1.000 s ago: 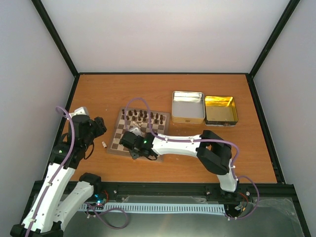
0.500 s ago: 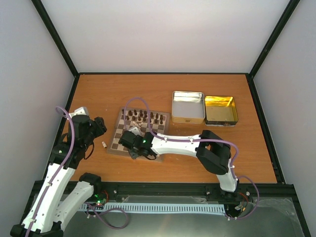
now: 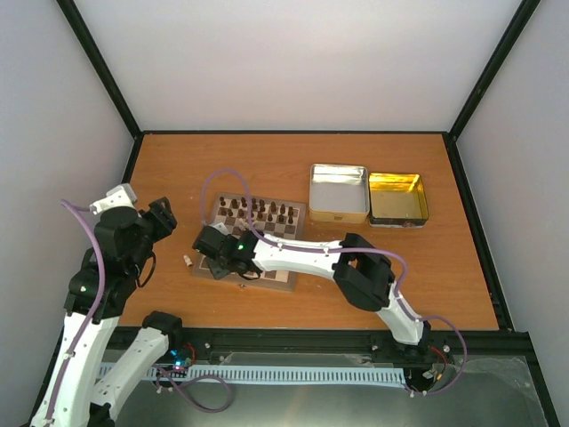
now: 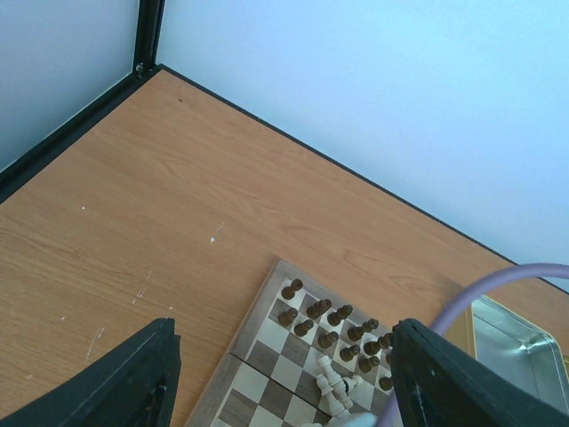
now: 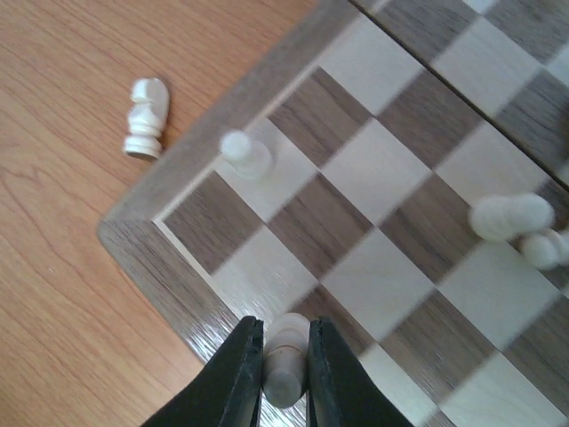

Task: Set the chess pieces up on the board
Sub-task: Move the chess piece to the chessboard.

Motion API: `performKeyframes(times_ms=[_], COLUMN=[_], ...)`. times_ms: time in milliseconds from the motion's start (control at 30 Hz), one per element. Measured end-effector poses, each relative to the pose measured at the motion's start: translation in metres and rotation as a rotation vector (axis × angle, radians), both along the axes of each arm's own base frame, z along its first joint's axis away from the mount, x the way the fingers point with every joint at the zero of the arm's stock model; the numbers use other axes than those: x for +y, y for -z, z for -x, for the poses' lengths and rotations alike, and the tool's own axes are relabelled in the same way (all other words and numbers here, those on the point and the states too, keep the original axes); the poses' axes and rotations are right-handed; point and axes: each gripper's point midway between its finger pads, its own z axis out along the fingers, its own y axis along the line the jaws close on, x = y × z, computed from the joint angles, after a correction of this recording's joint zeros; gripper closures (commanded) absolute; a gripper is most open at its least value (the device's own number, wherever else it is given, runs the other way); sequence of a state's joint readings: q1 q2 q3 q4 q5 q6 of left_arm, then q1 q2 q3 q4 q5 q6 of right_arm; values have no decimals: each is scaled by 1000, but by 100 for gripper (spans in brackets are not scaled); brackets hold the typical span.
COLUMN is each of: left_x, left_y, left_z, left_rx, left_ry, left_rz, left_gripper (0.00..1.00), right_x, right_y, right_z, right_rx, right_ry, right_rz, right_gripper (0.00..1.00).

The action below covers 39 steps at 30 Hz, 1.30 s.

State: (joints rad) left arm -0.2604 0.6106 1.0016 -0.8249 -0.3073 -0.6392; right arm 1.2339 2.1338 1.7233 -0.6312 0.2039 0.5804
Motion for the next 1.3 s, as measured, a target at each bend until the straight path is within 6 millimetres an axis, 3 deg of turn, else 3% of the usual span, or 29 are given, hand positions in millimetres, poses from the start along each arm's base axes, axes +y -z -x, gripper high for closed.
performKeyframes(times_ms=[300, 633, 967, 1300], left_x=[1, 1, 0, -3], left_y=[1, 2, 4, 8], left_z=[1, 0, -1, -5], left_rx=[13, 17, 25, 42], left_ry=[-3, -3, -1, 12], left_rz=[-5, -6, -7, -5], left_gripper=[34, 34, 34, 33], right_x=[35, 32, 35, 24], right_y=[3, 8, 6, 6], right_z=[-7, -3, -6, -8], right_rx=[-13, -11, -21, -47], right_ry=[-40, -50, -51, -34], right_rz=[-21, 18, 31, 57], right_gripper=[84, 75, 90, 92])
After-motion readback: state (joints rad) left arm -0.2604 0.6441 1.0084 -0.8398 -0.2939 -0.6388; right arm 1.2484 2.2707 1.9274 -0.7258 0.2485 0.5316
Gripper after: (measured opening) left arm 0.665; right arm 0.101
